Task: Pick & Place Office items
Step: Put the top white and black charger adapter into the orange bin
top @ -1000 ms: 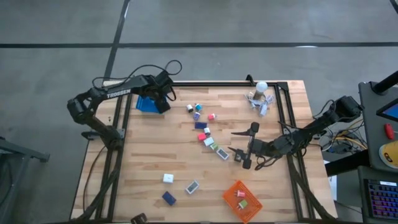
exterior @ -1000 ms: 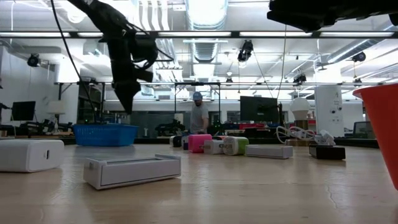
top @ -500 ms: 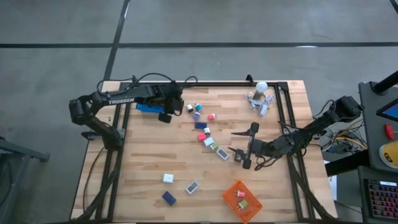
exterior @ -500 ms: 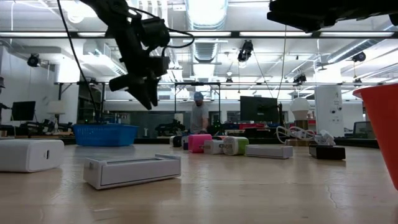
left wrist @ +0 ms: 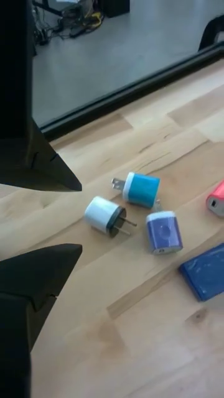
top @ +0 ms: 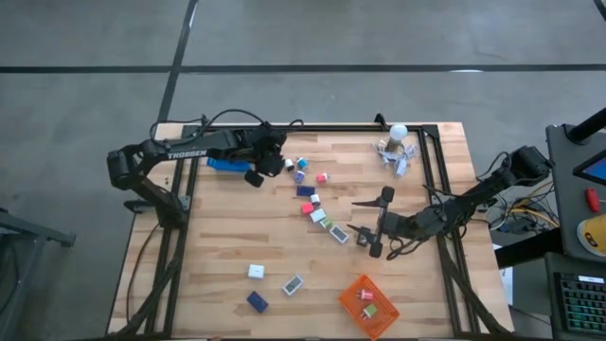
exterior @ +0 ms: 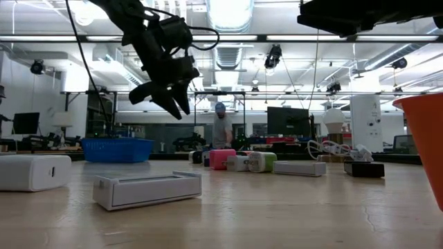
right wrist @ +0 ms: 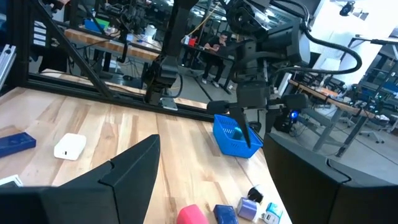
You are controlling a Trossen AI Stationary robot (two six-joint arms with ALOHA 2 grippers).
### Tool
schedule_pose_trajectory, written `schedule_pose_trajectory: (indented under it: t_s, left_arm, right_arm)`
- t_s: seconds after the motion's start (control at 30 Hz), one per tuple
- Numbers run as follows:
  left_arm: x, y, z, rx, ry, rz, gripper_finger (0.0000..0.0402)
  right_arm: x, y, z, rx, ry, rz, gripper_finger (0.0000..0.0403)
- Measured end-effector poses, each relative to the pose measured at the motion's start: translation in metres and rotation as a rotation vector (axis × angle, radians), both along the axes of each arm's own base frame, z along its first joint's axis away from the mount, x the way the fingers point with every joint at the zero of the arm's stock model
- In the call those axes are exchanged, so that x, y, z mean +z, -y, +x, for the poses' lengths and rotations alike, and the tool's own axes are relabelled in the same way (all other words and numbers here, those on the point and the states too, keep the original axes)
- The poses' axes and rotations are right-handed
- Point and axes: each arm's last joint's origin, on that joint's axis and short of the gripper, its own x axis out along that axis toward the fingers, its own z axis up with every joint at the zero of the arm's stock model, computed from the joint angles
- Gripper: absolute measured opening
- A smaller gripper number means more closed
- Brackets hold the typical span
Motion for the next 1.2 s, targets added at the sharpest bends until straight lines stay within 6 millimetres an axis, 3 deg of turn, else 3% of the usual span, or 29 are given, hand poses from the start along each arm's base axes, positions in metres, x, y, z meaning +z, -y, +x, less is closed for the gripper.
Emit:
schedule_pose_trajectory:
  t_s: [0.5, 0.9, 1.07, 1.2]
  left_arm:
    - [0.000, 0.005, 0.003, -0.082, 0.063, -0.126, 0.0154]
    - [-0.001, 0.006, 0.003, 0.021, 0.088, -0.192, 0.0267]
    - [-0.006, 0.006, 0.003, -0.012, 0.070, -0.181, 0.0281]
    - [-0.023, 0.004, 0.008, -0.055, 0.010, -0.179, 0.0279]
  right_arm:
    - [0.000, 0.000, 0.000, 0.000, -0.001, -0.001, 0.0281]
    - [-0.001, 0.000, 0.000, 0.000, -0.007, -0.004, 0.0281]
    - [-0.001, 0.000, 0.000, 0.000, -0.007, -0.005, 0.0281]
    - [-0.001, 0.000, 0.000, 0.000, -0.008, -0.007, 0.0281]
